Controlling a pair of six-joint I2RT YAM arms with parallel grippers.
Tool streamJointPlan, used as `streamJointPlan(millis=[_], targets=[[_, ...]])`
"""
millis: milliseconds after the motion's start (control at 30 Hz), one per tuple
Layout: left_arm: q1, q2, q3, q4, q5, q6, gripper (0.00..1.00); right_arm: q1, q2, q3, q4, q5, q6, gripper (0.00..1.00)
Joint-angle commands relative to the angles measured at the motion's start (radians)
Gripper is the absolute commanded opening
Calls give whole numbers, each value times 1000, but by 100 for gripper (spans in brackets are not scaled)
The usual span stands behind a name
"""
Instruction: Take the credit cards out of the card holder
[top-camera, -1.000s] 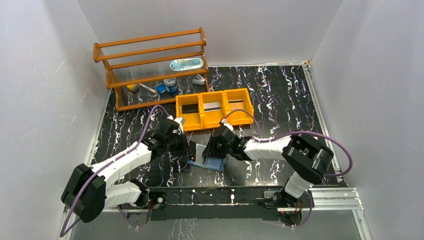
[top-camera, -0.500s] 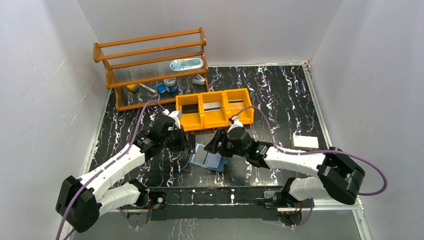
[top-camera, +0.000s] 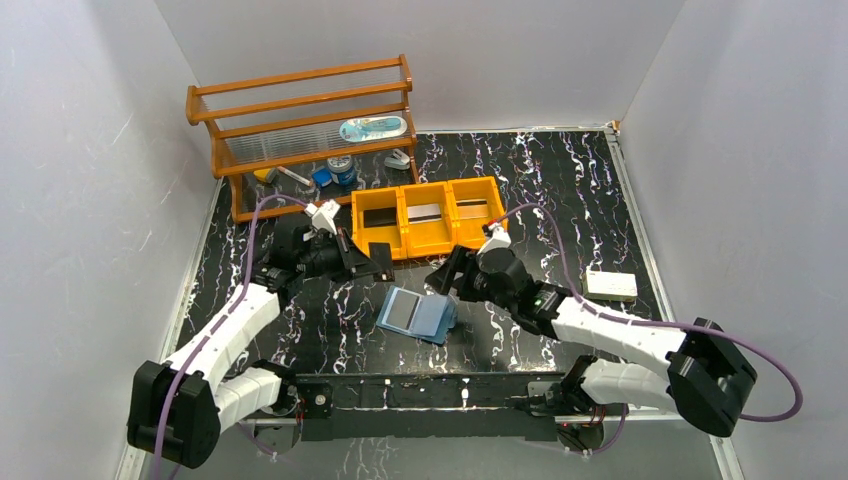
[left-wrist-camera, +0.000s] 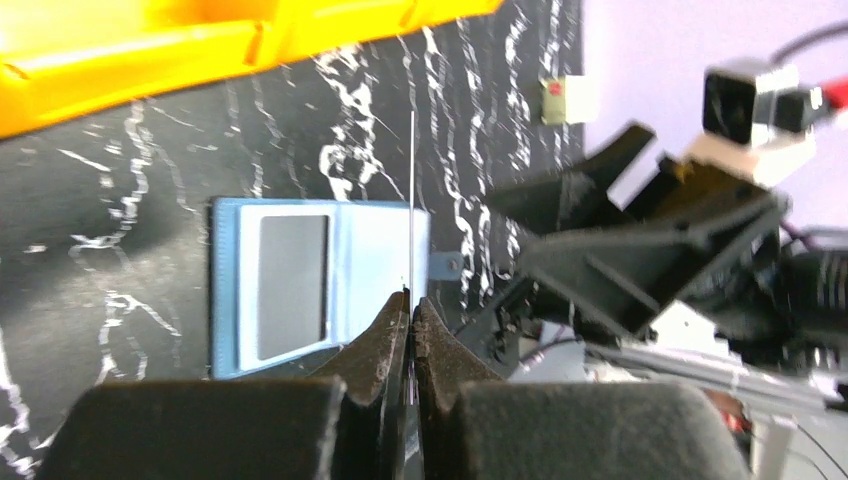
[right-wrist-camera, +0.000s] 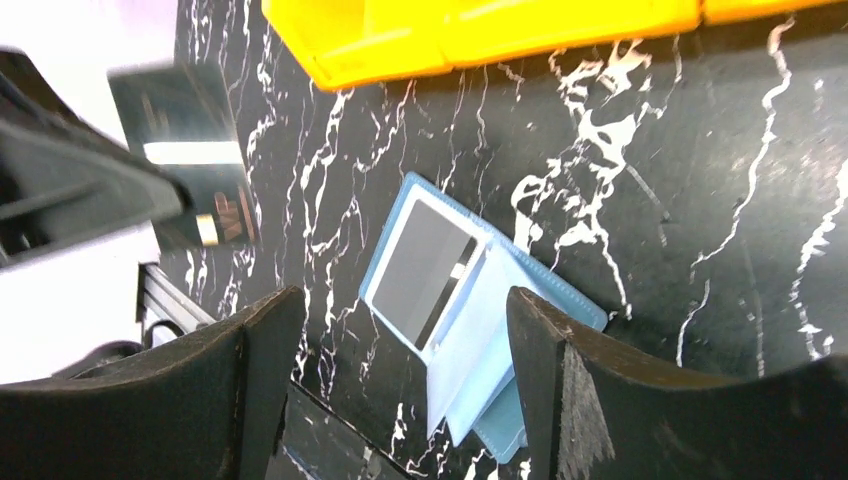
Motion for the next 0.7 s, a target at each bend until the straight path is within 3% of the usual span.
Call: streamJointPlan(millis=[0,167,233,667], targets=[[2,-33,-82,201,251,-76,0,-98,-5,61,79,-170,-33,83],[2,-50,-138,357,319,-147,0,-123,27,51,246,-351,1,84],[2,-45,-158,442,355,-191,0,-123,45,32,335,-393,28,88],[2,-52,-175,503,428,-209,0,-123,124,35,534,-529,79,71]])
